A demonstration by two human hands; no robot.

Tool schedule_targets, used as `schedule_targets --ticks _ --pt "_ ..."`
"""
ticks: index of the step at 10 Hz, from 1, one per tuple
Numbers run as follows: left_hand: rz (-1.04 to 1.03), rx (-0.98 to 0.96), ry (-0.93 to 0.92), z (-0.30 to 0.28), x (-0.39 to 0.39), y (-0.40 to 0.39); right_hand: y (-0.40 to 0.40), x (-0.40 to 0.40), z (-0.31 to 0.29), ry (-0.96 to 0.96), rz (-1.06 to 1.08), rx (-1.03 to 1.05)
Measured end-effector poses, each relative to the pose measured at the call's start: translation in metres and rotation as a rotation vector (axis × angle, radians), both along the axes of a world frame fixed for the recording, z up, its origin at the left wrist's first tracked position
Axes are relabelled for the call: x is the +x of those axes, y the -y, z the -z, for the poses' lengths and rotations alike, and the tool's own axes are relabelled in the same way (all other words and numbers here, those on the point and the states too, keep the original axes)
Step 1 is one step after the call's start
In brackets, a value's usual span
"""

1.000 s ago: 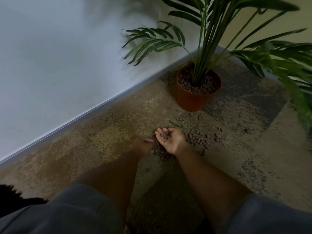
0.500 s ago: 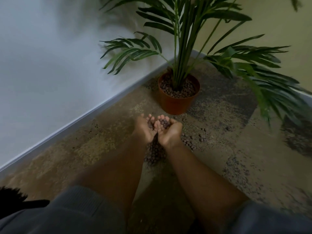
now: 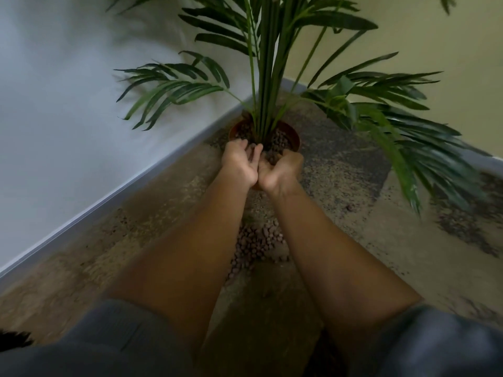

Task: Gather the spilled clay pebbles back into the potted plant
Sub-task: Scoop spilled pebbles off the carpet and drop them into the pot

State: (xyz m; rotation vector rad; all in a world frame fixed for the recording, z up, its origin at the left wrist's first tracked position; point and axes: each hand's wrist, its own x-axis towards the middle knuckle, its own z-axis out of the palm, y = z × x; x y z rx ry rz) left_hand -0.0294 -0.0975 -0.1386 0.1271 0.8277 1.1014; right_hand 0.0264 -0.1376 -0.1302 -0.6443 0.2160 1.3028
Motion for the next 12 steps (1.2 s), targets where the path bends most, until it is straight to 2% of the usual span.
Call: schedule_targets --ticks 2,3,4,5,6,7,8,9,10,11,12 --pt "0.125 0.043 0.048 0.001 0.002 -0.027 -0.021 0.019 -0.005 0.072 -0.035 0.031" --pt "0.168 0.049 0.066 0.001 -0.001 -0.03 -0.026 0.025 0.001 0.031 -0.032 0.057" --pt "0.214 0.053 0.023 -0.001 -0.007 -0.03 -0.026 0.022 0.006 0.062 -0.022 0.027" --pt "0.202 0.081 -0.013 0.0 -0.019 -0.03 -0.02 0.013 0.01 0.152 -0.016 -0.001" --pt "0.093 0.07 -0.102 0.01 -0.039 -0.026 -0.013 -0.001 0.022 0.333 -0.124 -0.033" --pt "0.101 0.04 -0.345 0.037 -0.062 -0.014 -0.01 -0.017 0.043 0.588 -0.341 -0.141" --pt "0.161 -0.009 -0.678 0.077 -0.09 -0.004 -0.009 -0.03 0.074 0.907 -0.533 -0.302" --pt "0.195 0.005 -1.049 0.109 -0.115 0.0 -0.011 -0.039 0.099 1.283 -0.694 -0.377" --pt "0.348 0.084 -1.215 0.121 -0.129 0.007 -0.016 -0.04 0.114 1.735 -0.884 -0.391" --pt "0.622 0.254 -1.428 0.131 -0.127 0.001 -0.024 -0.039 0.124 2.061 -0.99 -0.27" --pt "0.762 0.341 -1.55 0.147 -0.123 0.0 -0.038 -0.04 0.137 2.262 -1.138 -0.118"
